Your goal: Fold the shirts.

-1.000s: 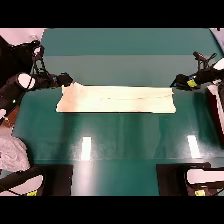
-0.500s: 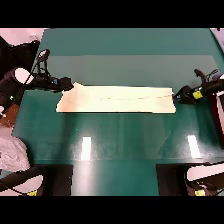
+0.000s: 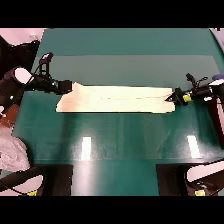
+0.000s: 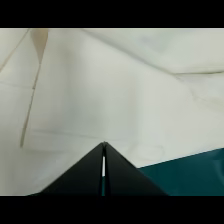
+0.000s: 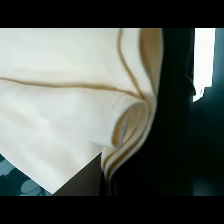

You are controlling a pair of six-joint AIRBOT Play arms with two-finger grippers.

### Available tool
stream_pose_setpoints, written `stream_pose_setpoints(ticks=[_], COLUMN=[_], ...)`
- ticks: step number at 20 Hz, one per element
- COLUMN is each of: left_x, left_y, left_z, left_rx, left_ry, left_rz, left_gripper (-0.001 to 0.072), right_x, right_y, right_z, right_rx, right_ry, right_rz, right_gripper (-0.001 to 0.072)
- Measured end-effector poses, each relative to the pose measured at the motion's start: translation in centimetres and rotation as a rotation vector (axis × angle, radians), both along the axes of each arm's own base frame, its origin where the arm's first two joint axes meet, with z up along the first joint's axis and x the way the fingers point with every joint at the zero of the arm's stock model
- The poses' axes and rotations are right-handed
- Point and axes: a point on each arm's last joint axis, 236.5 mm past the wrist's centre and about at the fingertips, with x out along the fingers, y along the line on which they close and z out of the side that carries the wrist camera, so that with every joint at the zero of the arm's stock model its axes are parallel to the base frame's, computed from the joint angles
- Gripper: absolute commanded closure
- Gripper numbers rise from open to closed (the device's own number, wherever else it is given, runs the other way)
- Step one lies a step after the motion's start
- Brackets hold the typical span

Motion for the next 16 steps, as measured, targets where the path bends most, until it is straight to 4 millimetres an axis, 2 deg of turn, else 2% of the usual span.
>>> stream_pose_setpoints(ticks=[3,6,11,13,16], left_x=[0.2,0.5,1.8,2.4,2.9], left_y=[-0.7,-3.5,-11.5,-15.1,-19.5], left_z=[0.2,0.1,-2.0,-3.4,-6.0], left_rx=[-0.011,-0.020,-0.020,-0.023,-0.021], left_ry=[-0.012,-0.032,-0.008,0.014,0.051], left_rz=[-0.005,-0.062,-0.224,-0.289,-0.365], left_gripper=[0.0682,0.0682,0.0681,0.0682,0.0682], right_x=[1.3,2.8,4.8,5.0,4.7], right_y=[0.8,2.7,7.7,10.3,14.1], right_z=[1.5,5.5,14.3,18.1,23.1], right_rx=[0.036,0.116,0.145,0.144,0.138], right_ry=[-0.058,-0.130,-0.295,-0.376,-0.480], right_rz=[0.012,0.066,0.197,0.262,0.344], right_gripper=[0.0697,0.0698,0.0699,0.0699,0.0699])
